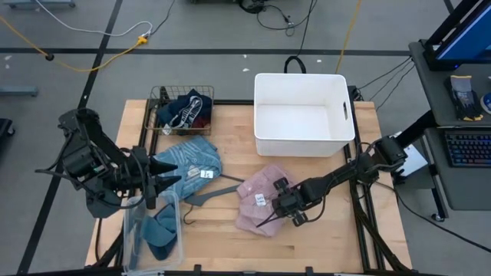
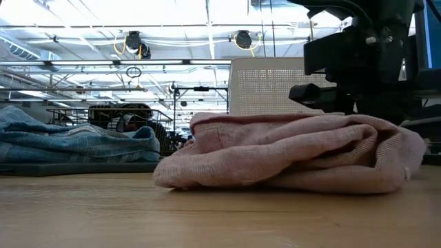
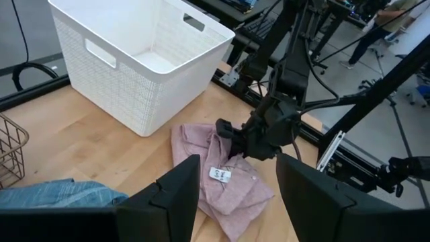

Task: Pick & Place Cloths
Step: Put the pink shirt into the white bin

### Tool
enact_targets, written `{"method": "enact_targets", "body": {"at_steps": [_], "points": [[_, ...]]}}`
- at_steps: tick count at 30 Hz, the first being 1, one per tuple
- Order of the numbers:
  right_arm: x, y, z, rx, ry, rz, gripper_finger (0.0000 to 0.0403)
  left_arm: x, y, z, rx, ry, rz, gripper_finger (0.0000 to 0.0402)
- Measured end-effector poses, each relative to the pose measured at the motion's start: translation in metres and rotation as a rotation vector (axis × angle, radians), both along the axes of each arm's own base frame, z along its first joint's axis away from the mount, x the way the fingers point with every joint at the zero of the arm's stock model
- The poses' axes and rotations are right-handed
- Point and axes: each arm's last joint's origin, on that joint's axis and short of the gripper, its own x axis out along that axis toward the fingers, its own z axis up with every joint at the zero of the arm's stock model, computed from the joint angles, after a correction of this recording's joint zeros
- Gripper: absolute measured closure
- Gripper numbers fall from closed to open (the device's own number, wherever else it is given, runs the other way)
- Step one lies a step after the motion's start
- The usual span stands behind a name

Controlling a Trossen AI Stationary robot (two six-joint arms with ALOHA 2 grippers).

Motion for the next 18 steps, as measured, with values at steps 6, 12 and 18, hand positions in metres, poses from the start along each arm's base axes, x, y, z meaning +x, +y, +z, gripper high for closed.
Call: {"method": "enact_targets", "body": {"at_steps": [6,12,18], "points": [[-0.002,0.001,0.011,0.090,-0.006,-0.075,0.0362,0.000,0.000,0.000,0.010,0.003,-0.005,0.0201],[-0.011,-0.002,0.052,0.261,-0.080,-0.151,0.0362,0.000,0.000,0.000,0.029,0.008,-0.013,0.0201],[-0.015,-0.010,0.109,0.545,-0.276,-0.234,0.0362,0.000,0.000,0.000,0.030,0.008,-0.014,0.0201]]}}
